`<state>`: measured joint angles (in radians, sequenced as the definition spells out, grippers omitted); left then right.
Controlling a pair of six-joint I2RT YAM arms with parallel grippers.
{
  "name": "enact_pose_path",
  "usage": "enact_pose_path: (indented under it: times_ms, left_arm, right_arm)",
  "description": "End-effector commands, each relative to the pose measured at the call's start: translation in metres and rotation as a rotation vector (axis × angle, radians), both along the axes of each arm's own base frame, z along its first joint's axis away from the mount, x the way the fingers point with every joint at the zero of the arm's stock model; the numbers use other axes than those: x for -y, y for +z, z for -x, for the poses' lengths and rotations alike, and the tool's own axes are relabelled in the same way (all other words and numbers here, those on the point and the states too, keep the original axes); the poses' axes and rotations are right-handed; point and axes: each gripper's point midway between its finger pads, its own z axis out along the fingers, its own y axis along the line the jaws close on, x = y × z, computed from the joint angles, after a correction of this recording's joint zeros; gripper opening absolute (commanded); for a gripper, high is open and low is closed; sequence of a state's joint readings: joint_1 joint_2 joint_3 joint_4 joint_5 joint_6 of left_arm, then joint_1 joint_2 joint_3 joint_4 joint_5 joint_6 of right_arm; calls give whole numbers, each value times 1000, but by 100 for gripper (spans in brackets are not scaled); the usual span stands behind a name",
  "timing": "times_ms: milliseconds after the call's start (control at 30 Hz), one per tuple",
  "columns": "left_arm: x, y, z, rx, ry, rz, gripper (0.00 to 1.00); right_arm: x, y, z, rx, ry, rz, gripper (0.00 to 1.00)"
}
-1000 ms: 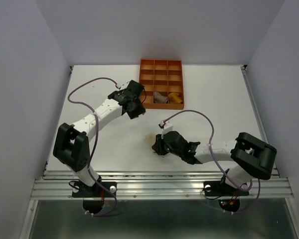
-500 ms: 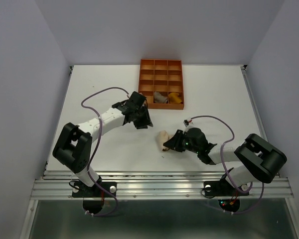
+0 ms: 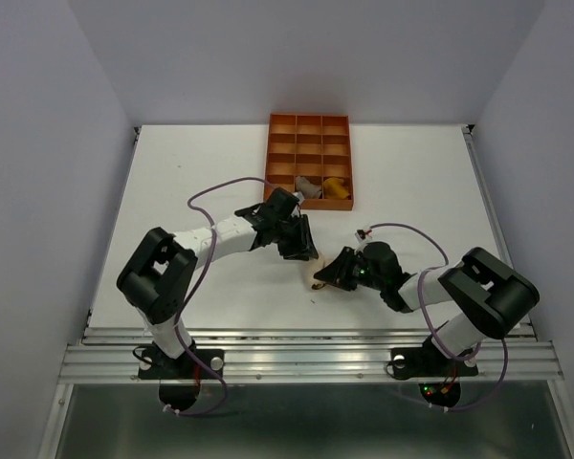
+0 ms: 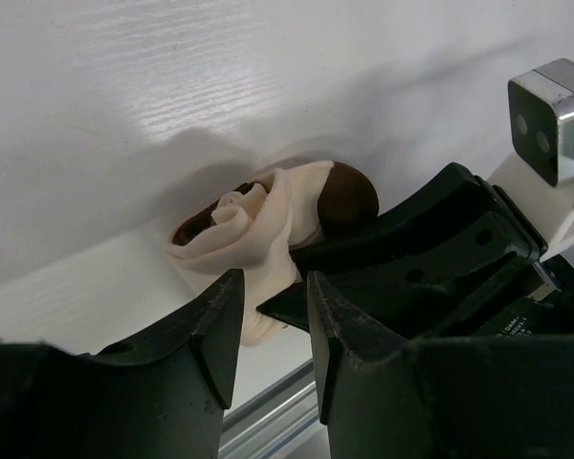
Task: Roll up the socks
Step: Roll the sock at the center of the board.
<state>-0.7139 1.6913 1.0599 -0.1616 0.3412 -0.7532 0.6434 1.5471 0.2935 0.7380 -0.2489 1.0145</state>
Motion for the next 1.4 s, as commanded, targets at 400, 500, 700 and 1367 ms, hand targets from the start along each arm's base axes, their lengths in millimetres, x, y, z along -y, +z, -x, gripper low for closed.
enact_pose_path:
  times_ms: [400,500,700,1367]
  left_arm:
    - [-5,-35,-3,48,-22,-260,44]
    - [-2,-42,3,38,-54,-294,42]
    - [-13,-49,7,85,-81,-470,38]
    - [-9,-59,24,53,-118,-618,32]
  right_arm:
    - [41,-64,31,-161,4,239,3]
    - [39,-58,26,-131,25,253,6]
    - [41,-41,13,-30,58,307,18]
    - [2,75,22,499,325,298,50]
